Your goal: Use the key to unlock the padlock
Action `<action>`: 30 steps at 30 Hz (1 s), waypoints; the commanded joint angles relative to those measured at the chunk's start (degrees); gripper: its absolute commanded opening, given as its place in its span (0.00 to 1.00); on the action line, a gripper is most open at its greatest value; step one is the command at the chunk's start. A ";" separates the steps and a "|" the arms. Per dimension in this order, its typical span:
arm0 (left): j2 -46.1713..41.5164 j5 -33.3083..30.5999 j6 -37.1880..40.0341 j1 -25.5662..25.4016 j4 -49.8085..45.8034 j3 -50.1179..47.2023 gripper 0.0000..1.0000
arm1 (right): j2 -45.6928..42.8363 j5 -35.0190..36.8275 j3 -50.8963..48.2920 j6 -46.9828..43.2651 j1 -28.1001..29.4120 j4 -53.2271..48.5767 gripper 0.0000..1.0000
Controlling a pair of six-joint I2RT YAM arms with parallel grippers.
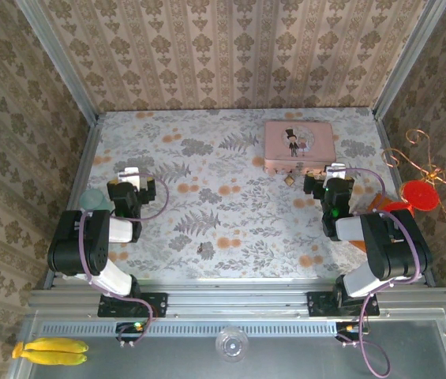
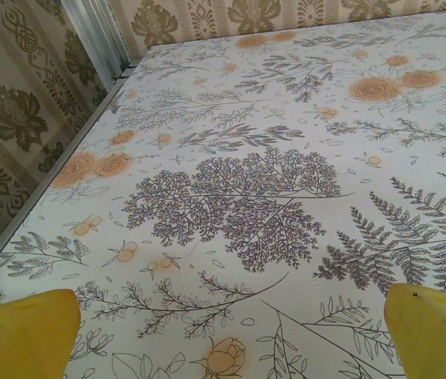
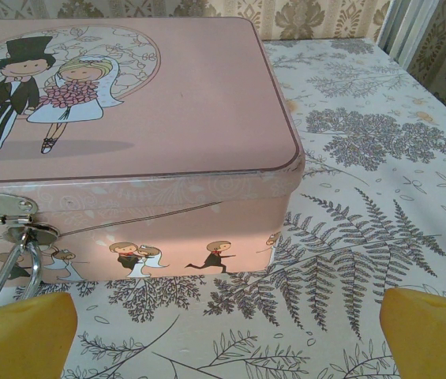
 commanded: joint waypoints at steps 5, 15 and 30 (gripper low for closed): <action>-0.33 -0.60 0.79 -0.27 0.73 0.65 1.00 | -0.10 0.92 0.92 0.62 0.07 0.11 1.00; -2.68 -5.35 4.22 -4.09 11.44 -5.48 1.00 | -1.56 2.75 -0.93 -1.66 2.27 2.96 1.00; -32.03 -15.37 0.56 -20.25 -30.74 8.85 1.00 | -25.63 2.59 2.32 -1.48 6.84 -20.20 1.00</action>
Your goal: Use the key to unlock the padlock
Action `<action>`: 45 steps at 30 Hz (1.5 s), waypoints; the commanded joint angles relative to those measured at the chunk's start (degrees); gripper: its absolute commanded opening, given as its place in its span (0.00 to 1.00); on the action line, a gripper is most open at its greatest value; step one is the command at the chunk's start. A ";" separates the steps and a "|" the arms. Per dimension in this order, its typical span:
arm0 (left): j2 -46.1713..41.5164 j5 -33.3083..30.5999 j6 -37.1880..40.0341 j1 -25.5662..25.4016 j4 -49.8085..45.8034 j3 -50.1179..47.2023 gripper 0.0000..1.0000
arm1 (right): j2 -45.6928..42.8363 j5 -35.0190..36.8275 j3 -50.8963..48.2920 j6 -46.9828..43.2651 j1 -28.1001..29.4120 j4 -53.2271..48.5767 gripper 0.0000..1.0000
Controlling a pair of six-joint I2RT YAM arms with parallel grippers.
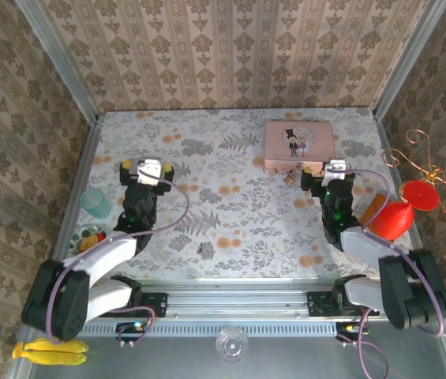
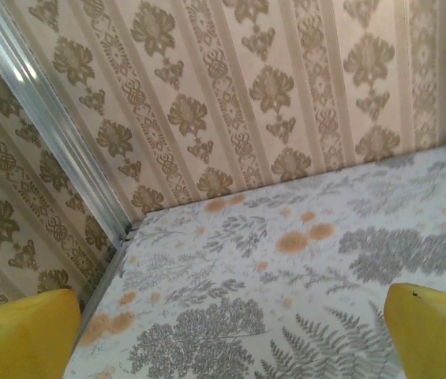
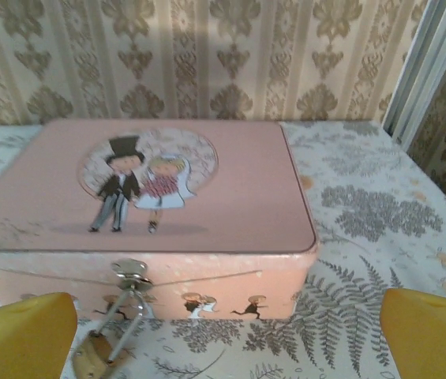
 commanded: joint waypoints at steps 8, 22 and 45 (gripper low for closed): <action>-11.28 19.56 -32.77 7.03 -46.55 15.16 1.00 | -18.96 2.75 17.68 26.63 0.93 -43.16 1.00; -27.59 41.77 -42.64 23.47 -42.92 -1.45 1.00 | -28.17 -12.75 19.76 30.38 -0.28 -54.69 1.00; -19.22 25.40 -29.65 -0.69 -47.55 1.60 1.00 | -2.39 5.84 37.79 34.58 36.57 -73.67 1.00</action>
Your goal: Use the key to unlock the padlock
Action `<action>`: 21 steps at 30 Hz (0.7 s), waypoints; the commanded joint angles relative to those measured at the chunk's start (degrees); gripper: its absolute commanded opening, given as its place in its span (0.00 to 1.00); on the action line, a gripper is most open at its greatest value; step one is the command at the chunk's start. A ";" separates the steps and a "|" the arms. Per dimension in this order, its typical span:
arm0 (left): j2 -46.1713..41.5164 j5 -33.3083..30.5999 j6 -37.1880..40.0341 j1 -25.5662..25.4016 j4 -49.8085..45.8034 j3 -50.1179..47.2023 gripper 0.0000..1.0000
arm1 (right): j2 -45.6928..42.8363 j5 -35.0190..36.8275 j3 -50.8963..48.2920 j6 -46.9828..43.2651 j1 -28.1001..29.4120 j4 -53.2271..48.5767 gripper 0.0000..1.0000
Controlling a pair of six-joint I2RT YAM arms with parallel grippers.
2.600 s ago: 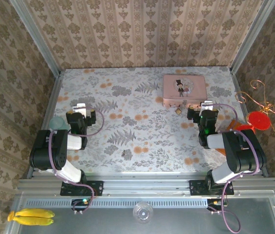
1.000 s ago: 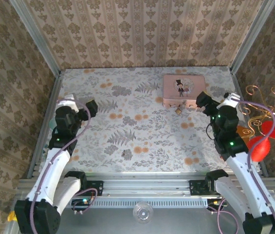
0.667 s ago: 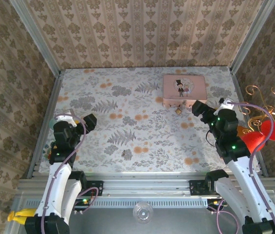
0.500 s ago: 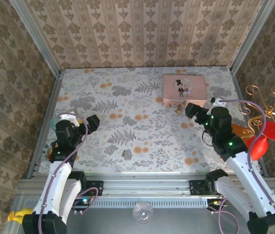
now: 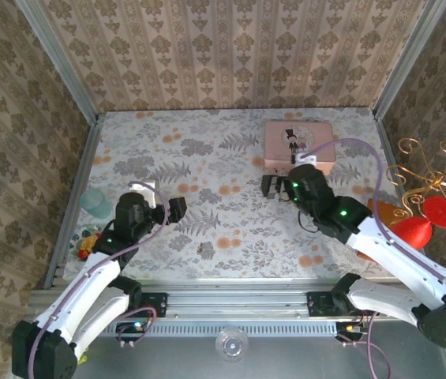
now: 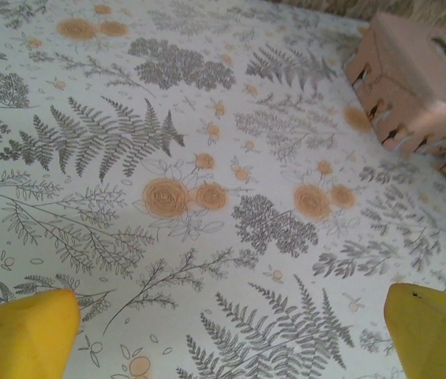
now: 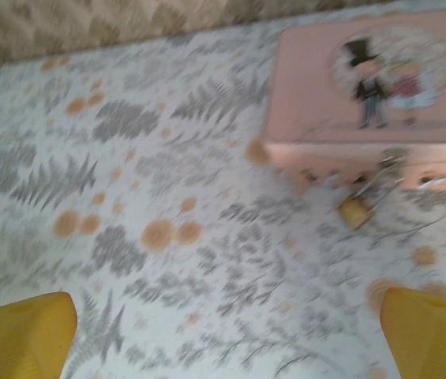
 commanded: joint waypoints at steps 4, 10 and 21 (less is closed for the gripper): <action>-1.90 -10.31 3.23 -1.19 -2.26 -0.90 1.00 | 12.21 -1.47 4.95 10.98 12.06 -11.09 0.98; -14.67 -22.69 1.92 -1.20 -6.60 -4.58 1.00 | 28.96 -10.26 8.54 20.33 18.91 -10.51 0.94; -31.30 -31.12 -0.02 -1.14 -15.41 -6.38 1.00 | 46.94 -17.51 22.28 23.67 21.55 -11.57 0.84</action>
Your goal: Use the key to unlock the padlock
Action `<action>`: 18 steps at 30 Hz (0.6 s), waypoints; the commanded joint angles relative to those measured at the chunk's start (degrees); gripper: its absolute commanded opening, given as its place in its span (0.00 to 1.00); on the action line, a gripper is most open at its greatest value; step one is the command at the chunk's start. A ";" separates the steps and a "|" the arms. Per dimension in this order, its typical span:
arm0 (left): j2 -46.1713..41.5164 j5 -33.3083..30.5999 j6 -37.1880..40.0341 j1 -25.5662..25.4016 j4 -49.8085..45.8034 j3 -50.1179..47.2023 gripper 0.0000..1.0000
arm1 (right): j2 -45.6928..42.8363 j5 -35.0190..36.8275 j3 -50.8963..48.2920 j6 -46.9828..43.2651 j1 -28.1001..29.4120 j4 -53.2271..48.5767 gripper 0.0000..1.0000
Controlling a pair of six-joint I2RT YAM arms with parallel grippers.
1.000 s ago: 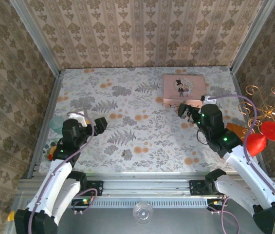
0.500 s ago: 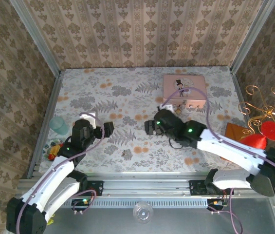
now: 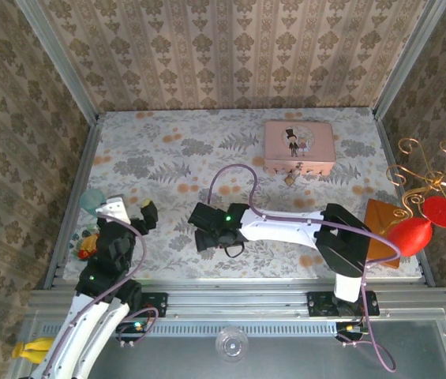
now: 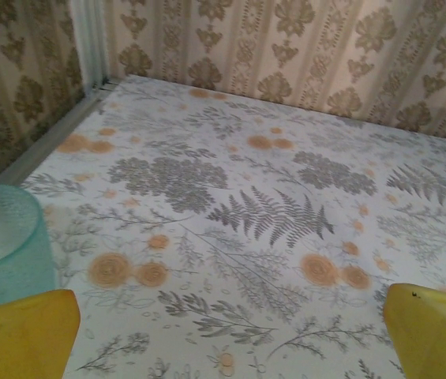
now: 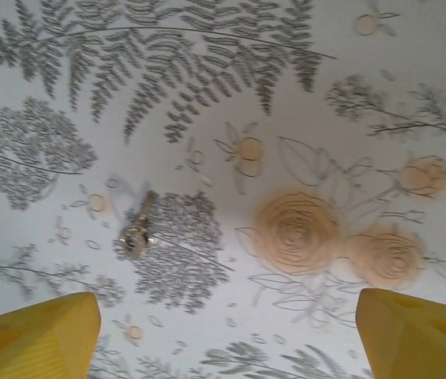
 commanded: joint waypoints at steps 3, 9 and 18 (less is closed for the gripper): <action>-1.68 -4.65 -1.72 -0.22 -3.72 -1.24 1.00 | 5.66 -6.54 5.00 2.34 -0.83 -1.96 0.78; -2.10 -4.95 -4.49 0.45 -3.50 -3.23 1.00 | 9.63 -8.24 8.63 3.77 -0.83 -3.68 0.65; -2.29 -1.04 -5.10 3.05 -4.26 -2.39 1.00 | 12.76 -10.27 11.58 4.25 -0.58 -3.87 0.47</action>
